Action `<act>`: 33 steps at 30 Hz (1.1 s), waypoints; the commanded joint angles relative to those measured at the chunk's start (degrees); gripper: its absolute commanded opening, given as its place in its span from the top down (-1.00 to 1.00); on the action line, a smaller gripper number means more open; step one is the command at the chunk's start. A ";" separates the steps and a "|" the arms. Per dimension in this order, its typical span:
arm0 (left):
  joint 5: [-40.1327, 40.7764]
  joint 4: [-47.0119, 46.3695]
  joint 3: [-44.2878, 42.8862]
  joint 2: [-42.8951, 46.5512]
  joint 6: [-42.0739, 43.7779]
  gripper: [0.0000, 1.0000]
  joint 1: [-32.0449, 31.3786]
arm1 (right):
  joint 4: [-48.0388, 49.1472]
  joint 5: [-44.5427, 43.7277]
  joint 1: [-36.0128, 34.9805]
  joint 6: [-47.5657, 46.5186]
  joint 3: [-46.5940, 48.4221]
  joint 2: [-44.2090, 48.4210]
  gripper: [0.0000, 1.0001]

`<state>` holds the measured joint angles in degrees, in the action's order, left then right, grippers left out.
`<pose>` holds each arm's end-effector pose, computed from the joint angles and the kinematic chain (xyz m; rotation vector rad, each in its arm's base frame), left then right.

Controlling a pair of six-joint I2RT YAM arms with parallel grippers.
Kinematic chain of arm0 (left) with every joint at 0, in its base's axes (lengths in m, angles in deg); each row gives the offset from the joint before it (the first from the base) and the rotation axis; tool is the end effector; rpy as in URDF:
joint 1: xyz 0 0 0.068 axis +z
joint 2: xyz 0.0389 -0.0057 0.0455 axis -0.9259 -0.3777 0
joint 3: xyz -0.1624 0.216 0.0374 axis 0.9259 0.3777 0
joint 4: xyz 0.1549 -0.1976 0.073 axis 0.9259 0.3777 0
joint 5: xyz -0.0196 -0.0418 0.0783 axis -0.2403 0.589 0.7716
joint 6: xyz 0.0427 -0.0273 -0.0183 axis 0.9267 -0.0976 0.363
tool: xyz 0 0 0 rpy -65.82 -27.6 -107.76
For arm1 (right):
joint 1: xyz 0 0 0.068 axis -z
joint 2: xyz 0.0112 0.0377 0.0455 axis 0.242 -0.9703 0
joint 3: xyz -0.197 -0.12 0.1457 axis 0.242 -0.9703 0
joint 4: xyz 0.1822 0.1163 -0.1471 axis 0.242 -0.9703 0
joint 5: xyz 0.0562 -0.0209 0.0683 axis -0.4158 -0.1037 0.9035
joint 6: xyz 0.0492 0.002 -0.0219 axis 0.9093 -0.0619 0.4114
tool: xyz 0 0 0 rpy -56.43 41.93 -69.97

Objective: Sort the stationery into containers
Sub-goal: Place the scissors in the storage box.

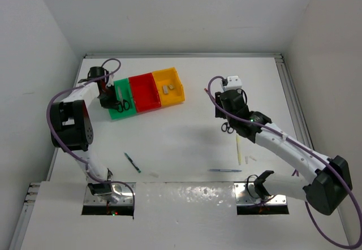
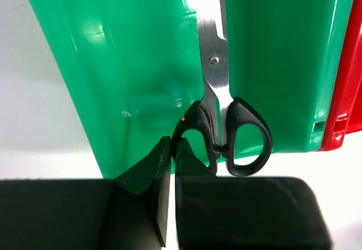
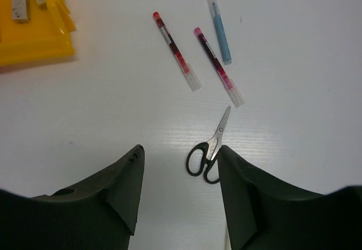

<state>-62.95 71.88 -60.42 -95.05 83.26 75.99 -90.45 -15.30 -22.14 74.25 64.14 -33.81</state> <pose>0.3601 0.0469 0.1929 -0.2157 2.7220 -0.1570 0.2169 0.1354 0.2742 0.0819 2.0763 0.0347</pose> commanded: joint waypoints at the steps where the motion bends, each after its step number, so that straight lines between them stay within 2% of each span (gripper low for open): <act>1: -0.34 -0.55 -1.84 -0.60 0.08 1.00 -0.19 | -0.44 -1.30 0.11 0.77 -0.39 2.09 -0.08; 10: -0.25 2.35 -5.09 0.10 2.19 1.00 -0.71 | -1.24 -1.12 0.02 0.42 0.22 2.80 -0.08; 16: -0.94 1.04 -3.78 2.21 1.23 1.00 0.34 | -1.15 -1.04 -0.16 0.69 0.14 2.97 -0.08; 27: -0.87 -6.70 0.96 5.19 -6.59 1.00 -0.27 | -2.20 -0.68 -0.86 0.77 -0.22 3.41 -0.07; 33: 3.70 -11.70 3.87 8.98 -9.84 1.00 -1.42 | -2.64 -0.68 -1.21 0.95 -0.31 3.24 -0.07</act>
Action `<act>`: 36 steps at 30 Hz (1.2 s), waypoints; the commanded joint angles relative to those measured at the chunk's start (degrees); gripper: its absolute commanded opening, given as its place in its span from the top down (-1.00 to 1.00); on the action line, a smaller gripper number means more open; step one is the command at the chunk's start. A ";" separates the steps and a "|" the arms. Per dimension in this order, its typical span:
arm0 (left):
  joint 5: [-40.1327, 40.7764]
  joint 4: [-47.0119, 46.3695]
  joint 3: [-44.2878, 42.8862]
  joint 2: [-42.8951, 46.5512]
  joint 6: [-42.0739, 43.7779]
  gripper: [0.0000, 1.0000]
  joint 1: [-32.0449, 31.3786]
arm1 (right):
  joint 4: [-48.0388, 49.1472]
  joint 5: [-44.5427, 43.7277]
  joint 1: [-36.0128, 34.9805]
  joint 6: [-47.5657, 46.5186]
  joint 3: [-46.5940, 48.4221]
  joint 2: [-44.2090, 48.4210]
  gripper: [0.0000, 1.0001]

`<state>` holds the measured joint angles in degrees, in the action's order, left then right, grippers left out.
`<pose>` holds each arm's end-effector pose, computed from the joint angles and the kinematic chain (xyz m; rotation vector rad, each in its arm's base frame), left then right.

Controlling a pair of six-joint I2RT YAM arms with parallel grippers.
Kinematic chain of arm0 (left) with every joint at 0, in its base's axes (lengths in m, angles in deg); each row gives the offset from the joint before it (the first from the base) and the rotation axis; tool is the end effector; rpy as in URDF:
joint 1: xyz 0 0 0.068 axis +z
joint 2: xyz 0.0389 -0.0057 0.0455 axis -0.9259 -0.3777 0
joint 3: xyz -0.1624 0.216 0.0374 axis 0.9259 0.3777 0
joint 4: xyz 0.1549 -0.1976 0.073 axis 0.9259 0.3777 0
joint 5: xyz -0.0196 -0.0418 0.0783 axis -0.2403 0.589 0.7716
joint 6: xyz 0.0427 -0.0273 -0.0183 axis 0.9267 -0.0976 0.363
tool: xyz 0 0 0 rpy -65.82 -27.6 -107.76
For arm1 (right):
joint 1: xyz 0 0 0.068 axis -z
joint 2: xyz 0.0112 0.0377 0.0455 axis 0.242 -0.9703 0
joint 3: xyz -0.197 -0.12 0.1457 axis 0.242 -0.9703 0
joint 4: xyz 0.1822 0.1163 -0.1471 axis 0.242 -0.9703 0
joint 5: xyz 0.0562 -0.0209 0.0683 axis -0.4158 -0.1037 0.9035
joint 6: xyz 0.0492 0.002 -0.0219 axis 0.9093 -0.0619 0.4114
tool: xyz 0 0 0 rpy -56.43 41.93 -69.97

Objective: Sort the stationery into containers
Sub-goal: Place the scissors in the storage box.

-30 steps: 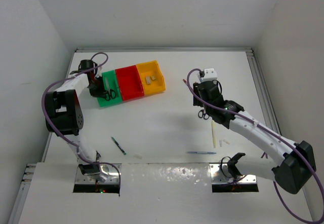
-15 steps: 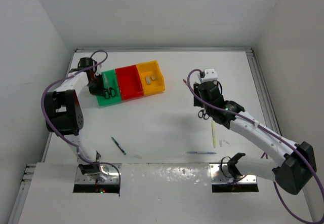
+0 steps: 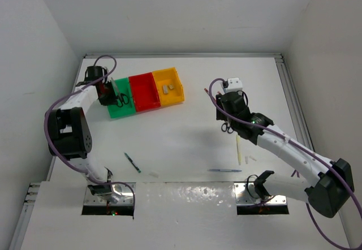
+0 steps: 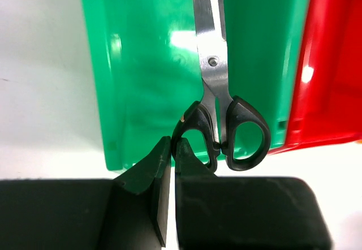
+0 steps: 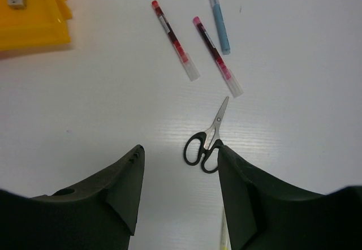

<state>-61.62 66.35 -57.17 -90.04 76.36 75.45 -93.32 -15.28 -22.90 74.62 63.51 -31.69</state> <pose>0.3525 0.0432 0.2107 -0.3467 2.5878 -0.1570 0.2072 0.1323 0.2747 0.0665 2.0962 0.0314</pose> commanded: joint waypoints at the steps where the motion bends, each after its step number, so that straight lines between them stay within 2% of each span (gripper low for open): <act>1: 2.72 -7.57 1.31 4.32 -2.94 1.00 -1.05 | 0.22 -0.62 -0.62 0.49 0.50 1.03 -0.07; 10: 3.60 -8.81 2.37 0.29 -3.38 1.00 -2.10 | -0.74 -0.79 -0.89 0.14 1.21 0.76 -0.07; 22: 8.79 -10.48 4.92 0.72 -1.36 1.00 -2.98 | -1.45 -1.41 -0.98 0.40 0.94 1.47 -0.07; 24: 8.96 -10.40 4.92 -0.06 -1.10 0.90 -3.16 | -1.54 -1.41 -0.98 0.32 0.86 1.47 -0.08; 25: 8.96 -10.14 4.84 -0.24 -1.09 0.77 -3.33 | -1.62 -1.41 -0.98 0.40 0.86 1.47 -0.08; 26: 9.05 -10.22 4.66 -0.59 -1.09 0.56 -3.42 | -1.63 -1.50 -0.98 0.32 0.94 1.38 -0.09; 29: 8.79 -9.96 4.40 -1.39 -1.09 0.30 -3.51 | -1.71 -1.58 -0.98 0.14 0.94 1.47 -0.11; 32: 8.61 -9.70 3.78 -1.48 -1.18 0.22 -3.51 | -1.89 -1.76 -0.98 0.14 0.86 1.64 -0.12; 36: 7.56 -8.91 1.76 -0.16 -1.44 0.22 -3.51 | -1.98 -1.76 -0.98 0.05 1.03 1.73 -0.12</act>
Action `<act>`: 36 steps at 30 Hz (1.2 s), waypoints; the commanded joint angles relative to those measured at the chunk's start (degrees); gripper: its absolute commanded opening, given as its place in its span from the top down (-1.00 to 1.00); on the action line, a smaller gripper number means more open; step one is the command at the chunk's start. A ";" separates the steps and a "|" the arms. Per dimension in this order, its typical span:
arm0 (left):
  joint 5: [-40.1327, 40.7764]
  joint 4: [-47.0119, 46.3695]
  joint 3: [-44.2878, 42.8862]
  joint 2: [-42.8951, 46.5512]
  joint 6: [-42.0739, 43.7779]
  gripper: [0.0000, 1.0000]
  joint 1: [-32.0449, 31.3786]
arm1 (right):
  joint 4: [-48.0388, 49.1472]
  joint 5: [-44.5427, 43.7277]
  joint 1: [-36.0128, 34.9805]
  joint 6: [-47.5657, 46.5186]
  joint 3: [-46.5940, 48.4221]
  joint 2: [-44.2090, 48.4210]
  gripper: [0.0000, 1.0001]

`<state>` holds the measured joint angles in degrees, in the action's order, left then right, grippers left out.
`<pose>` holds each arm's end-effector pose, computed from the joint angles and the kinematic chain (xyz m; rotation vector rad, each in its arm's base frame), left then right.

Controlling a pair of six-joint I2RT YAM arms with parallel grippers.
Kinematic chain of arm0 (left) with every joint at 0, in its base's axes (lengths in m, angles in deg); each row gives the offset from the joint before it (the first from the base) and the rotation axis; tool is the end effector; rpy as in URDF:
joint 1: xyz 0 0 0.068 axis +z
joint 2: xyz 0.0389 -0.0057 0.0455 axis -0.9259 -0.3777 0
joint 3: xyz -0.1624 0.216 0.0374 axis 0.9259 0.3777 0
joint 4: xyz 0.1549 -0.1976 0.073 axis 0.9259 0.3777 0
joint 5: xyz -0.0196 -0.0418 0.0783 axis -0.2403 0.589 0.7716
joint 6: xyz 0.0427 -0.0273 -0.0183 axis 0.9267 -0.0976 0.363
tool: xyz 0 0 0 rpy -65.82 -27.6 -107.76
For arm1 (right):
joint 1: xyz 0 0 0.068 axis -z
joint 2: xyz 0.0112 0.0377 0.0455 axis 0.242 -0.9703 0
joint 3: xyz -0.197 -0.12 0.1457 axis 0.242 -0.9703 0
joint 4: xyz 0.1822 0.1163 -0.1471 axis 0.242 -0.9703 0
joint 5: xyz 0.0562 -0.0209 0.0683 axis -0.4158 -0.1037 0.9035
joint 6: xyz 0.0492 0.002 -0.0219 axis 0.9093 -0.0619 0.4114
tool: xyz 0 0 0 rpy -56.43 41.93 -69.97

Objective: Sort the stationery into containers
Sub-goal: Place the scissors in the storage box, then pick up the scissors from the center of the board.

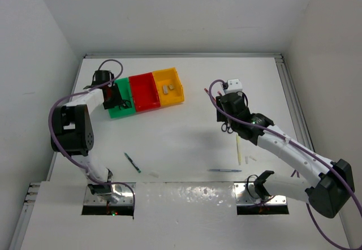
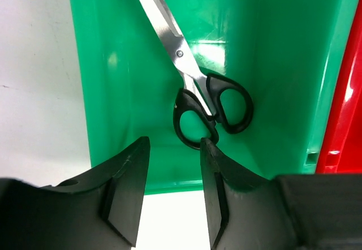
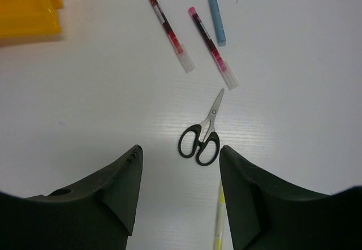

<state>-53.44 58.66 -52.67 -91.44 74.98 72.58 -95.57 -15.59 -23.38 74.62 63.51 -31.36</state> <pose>0.3548 0.0307 0.1867 -0.3595 2.5559 0.0010 0.2035 0.1318 0.2728 0.0490 2.1210 0.0092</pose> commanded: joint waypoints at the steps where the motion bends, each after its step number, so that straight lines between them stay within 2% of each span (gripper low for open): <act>1: -1.14 -0.95 -4.05 1.59 -0.07 0.22 -0.82 | 0.19 -1.45 -0.49 0.14 1.12 1.49 -0.12; 8: -3.95 2.91 -12.49 3.79 -0.07 0.19 -0.82 | -2.27 -0.40 -0.06 2.07 3.40 -0.17 -0.15; 10: -4.31 4.06 -15.04 4.40 0.28 0.18 -0.91 | -3.93 0.04 1.52 3.91 4.28 -0.88 -0.11; 11: -4.74 4.41 -15.74 4.67 0.81 0.18 -0.82 | -4.29 0.48 1.96 4.53 4.37 -1.49 0.04; 12: -5.27 4.94 -16.97 5.19 1.25 0.17 -0.82 | -4.47 1.18 2.75 5.06 4.02 -1.84 0.60; 13: -5.88 5.29 -17.68 5.37 1.69 0.17 -0.73 | -4.56 2.57 4.50 6.45 3.85 -2.20 0.80; 14: -7.28 5.81 -18.47 5.46 2.82 0.18 -0.65 | -4.65 3.72 5.65 7.16 3.58 -2.64 0.91; 15: -8.08 7.21 -20.22 5.81 3.27 0.18 -0.56 | -4.56 7.21 8.79 8.65 3.06 -3.60 0.90; 18: -12.82 9.76 -22.07 6.42 5.73 0.19 0.41 | -4.56 13.64 16.08 11.64 2.88 -7.37 0.33; 19: -14.31 10.38 -22.52 6.78 6.25 0.19 0.93 | -4.65 16.36 17.42 11.74 3.05 -8.69 0.29; 23: -17.23 13.63 -22.61 8.45 8.19 0.20 3.66 | -6.58 16.74 21.55 10.17 3.84 -15.36 0.28; 27: -16.79 17.33 -22.61 9.41 12.22 0.20 5.94 | -5.71 18.23 24.28 7.70 2.27 -18.45 0.14; 36: -17.40 18.12 -18.74 10.56 13.03 0.20 9.81 | -3.60 23.06 26.93 4.01 1.65 -24.70 0.20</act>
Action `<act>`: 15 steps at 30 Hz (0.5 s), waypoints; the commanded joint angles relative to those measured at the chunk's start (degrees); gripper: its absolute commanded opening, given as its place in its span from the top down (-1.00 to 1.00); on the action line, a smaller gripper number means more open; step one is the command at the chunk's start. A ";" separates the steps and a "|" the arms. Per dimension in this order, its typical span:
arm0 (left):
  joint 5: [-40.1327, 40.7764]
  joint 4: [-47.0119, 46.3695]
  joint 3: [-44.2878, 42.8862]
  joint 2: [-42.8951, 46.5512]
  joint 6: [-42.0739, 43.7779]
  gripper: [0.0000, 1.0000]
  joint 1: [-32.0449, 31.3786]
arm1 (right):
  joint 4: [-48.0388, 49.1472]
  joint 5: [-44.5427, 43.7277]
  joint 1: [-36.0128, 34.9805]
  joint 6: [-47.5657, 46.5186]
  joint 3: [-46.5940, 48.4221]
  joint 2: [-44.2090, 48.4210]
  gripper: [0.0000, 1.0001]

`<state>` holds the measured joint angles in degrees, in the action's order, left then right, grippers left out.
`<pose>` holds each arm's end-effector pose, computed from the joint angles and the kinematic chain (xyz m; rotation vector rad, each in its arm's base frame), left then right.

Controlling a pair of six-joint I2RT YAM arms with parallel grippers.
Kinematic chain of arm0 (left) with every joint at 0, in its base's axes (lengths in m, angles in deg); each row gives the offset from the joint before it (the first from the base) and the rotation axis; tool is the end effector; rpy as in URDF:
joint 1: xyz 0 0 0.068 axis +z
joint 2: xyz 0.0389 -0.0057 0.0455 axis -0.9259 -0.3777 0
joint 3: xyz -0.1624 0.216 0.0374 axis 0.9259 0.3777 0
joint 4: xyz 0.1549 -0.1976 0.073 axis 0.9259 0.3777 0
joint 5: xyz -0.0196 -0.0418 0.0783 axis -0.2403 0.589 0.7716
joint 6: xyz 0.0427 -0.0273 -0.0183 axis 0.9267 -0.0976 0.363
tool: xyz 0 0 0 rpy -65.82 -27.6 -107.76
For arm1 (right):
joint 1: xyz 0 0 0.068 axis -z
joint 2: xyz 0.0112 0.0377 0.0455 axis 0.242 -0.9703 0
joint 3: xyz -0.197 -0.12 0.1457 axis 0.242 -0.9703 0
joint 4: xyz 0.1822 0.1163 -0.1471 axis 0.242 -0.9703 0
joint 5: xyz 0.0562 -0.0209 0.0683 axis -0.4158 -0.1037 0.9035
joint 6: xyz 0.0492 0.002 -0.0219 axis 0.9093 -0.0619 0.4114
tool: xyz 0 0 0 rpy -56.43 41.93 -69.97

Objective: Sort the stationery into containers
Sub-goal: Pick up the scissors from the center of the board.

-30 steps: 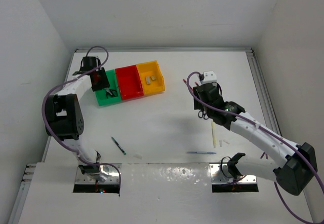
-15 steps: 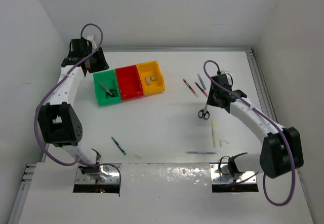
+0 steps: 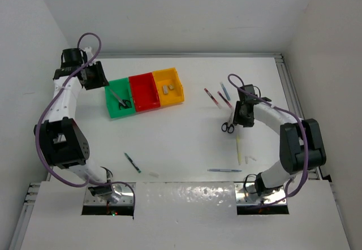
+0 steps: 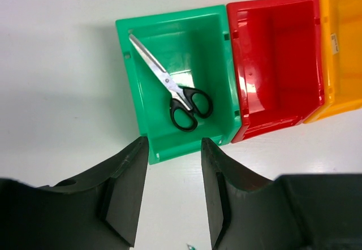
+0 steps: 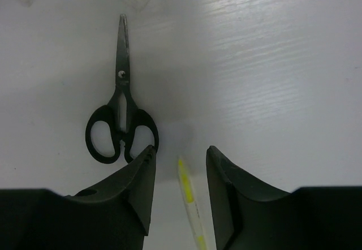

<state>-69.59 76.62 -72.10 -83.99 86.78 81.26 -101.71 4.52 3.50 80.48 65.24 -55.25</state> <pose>0.3447 0.0733 0.3172 -0.1461 2.3946 -0.1869 0.2818 0.0449 0.1685 0.5129 2.6354 -0.0640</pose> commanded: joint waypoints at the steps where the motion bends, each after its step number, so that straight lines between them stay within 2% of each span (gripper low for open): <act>1: -1.34 -0.02 0.78 3.28 1.23 0.20 1.40 | 2.98 3.74 0.13 -2.03 0.01 -1.51 0.20; 6: -1.51 -0.19 1.74 3.72 1.22 0.20 2.89 | 5.53 7.18 -0.13 -2.38 0.36 -3.97 0.27; 15: -2.31 -0.28 2.62 4.60 1.05 0.20 5.27 | 5.18 5.07 -0.40 -1.41 0.01 -8.72 0.38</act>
<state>-70.86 77.08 -69.67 -82.26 87.05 85.43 -97.18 10.12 3.37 78.90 65.32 -63.23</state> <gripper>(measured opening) 0.402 0.322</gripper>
